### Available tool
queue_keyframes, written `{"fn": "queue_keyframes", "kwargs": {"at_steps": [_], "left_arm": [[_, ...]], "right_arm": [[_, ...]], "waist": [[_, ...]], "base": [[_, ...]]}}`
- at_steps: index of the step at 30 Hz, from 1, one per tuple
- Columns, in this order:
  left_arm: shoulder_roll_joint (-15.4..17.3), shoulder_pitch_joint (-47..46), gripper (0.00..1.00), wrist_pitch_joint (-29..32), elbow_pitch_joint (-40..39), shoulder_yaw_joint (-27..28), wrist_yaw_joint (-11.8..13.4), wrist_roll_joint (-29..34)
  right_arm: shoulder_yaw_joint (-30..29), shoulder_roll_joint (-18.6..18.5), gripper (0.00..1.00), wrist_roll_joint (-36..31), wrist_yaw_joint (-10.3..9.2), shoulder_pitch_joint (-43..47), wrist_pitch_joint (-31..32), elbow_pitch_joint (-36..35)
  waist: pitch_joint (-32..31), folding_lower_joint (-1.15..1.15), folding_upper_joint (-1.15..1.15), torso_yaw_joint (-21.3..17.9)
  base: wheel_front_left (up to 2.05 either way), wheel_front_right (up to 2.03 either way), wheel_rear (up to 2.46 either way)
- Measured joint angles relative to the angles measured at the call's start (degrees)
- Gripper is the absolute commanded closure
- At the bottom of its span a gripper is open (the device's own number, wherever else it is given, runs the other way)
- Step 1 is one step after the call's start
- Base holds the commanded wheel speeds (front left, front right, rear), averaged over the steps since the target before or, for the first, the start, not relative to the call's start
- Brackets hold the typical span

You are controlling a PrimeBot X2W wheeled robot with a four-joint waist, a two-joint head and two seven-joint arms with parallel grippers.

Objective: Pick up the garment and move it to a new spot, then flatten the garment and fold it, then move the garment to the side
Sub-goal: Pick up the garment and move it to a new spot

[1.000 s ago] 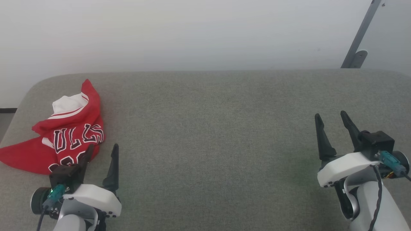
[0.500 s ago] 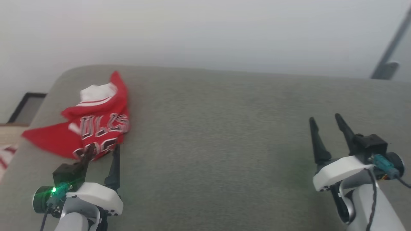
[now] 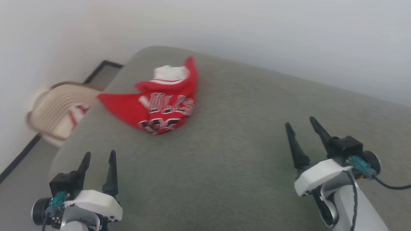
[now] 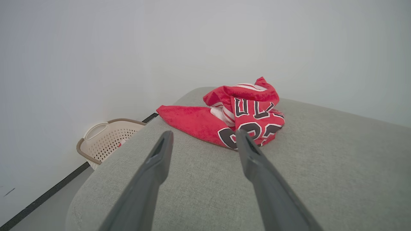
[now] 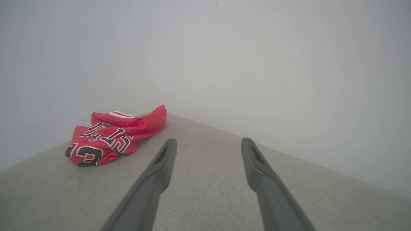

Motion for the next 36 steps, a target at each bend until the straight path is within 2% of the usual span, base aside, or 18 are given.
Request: {"fn": "queue_keyframes", "kwargs": {"at_steps": [5, 8, 14, 18, 24, 29, 32, 36], "left_arm": [[-0.80, 0.81, 0.00, -0.01, -1.24, 1.75, 0.01, 0.16], [-1.46, 2.69, 0.00, -0.01, -2.90, 4.01, 0.64, -0.31], [-3.05, 6.43, 0.00, -0.01, -7.09, 7.92, 1.21, -1.05], [-3.47, 6.81, 0.00, -0.01, -7.50, 7.69, 0.66, -1.03], [-2.24, 0.96, 0.00, -0.01, -3.98, 1.75, -0.53, 0.71], [1.46, -9.70, 0.00, -0.01, 0.71, -4.00, -0.77, 0.04], [4.74, -17.74, 0.00, 1.41, 6.10, -9.33, -0.87, -2.86], [8.47, -26.95, 0.00, 10.74, 14.69, -13.22, -0.86, -12.35]], "right_arm": [[3.10, 0.83, 0.00, 0.57, 0.00, -1.27, 0.00, 0.69], [6.09, 1.72, 0.00, 1.35, 0.00, -3.21, 0.00, 1.57], [11.14, 2.52, 0.00, 3.14, 0.00, -6.04, 0.00, 3.76], [11.34, 2.60, 0.00, 3.72, 0.00, -6.34, 0.00, 3.92], [7.99, 1.54, 0.00, 2.74, -0.01, -4.95, 0.00, 2.82], [7.95, 1.54, 0.00, 1.25, 0.00, -6.00, 0.00, 1.64], [7.60, 1.14, 0.00, 0.92, 0.00, -7.01, -0.01, 1.42], [6.65, 0.93, 0.00, 0.58, 0.00, -8.25, 0.00, 0.78]], "waist": [[0.17, 0.00, 0.00, 5.33], [0.72, 0.00, 0.00, 7.26], [1.71, 0.00, 0.00, 8.19], [2.05, 0.00, 0.00, 8.02], [3.51, 0.00, 0.00, 7.24], [5.81, 0.00, 0.00, 3.91], [8.25, 0.00, 0.00, 0.73], [11.60, 0.00, 0.00, -3.72]], "base": [[0.00, 0.00, 0.00], [0.00, 0.00, 0.00], [0.00, 0.00, 0.00], [0.00, 0.00, 0.00], [0.00, 0.00, 0.00], [0.00, 0.00, 0.00], [0.00, 0.00, 0.00], [0.00, 0.00, 0.00]]}}
